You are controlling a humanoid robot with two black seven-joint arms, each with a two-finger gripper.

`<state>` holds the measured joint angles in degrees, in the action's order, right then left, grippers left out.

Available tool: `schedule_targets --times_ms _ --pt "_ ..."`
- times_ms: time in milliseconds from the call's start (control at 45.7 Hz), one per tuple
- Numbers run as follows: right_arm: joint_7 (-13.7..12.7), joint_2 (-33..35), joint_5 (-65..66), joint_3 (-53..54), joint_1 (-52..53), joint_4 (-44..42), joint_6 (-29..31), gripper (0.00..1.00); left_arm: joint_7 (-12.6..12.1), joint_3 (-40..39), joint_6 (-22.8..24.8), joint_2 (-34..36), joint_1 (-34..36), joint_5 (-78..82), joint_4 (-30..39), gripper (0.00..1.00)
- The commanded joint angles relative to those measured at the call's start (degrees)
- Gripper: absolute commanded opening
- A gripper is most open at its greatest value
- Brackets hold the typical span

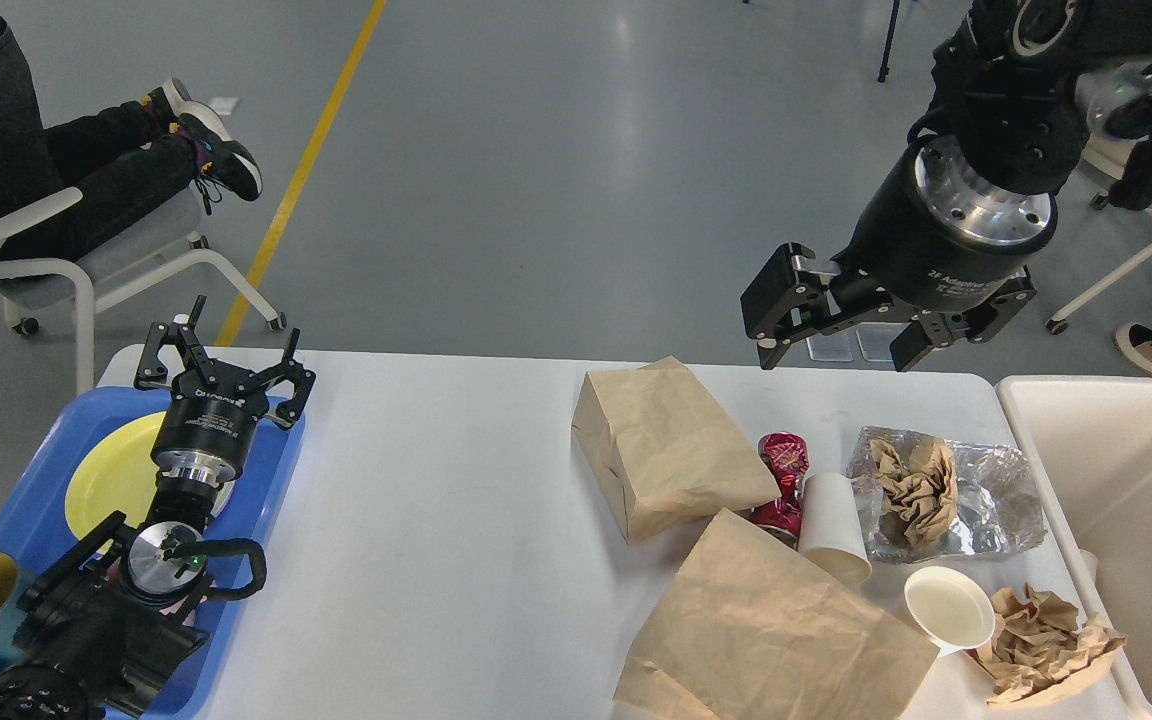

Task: Tidy desktop
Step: 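Move the right gripper over the brown paper bag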

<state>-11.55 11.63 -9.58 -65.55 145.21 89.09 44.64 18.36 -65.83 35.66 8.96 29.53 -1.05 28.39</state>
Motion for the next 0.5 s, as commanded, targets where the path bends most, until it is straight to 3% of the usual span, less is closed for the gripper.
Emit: schedule_targets --times_ms 0,241,482 --pt "0.21 -0.73 -0.09 0.42 -1.33 -0.06 -0.51 1.00 0.01 0.09 0.02 0.00 0.00 -0.01 0.00 0.96" --pt "0.39 -2.13 0.09 10.43 -12.04 -4.09 -4.20 1.00 0.01 0.00 -0.07 0.00 0.00 -0.01 0.00 0.96" --pt "0.38 -6.35 0.70 15.01 -28.39 -11.65 -19.66 0.97 0.01 0.00 -0.07 0.00 0.00 -0.01 0.00 0.96"
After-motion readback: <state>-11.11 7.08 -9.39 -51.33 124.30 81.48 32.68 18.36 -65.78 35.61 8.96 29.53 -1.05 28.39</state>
